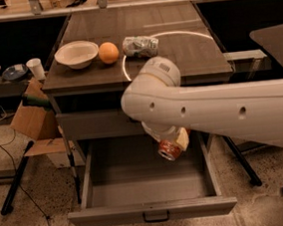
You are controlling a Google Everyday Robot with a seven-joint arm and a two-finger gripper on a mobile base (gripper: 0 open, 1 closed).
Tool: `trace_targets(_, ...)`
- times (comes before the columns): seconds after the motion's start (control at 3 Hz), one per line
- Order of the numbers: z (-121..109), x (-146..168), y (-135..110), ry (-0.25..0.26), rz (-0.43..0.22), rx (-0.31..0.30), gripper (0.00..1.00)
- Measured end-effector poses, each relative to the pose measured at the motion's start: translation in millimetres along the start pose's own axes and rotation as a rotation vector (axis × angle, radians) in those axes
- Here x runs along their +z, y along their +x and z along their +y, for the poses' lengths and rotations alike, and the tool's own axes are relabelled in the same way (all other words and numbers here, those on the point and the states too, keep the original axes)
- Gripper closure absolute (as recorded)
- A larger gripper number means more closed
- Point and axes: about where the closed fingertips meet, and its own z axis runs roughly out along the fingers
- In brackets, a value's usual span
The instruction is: Pick coke can from middle drawer and place on counter
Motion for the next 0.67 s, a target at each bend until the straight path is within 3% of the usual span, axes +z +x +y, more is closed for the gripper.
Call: trace_targets(0.67, 9, -92, 71, -0.026, 0.067, 0.039, 1.00)
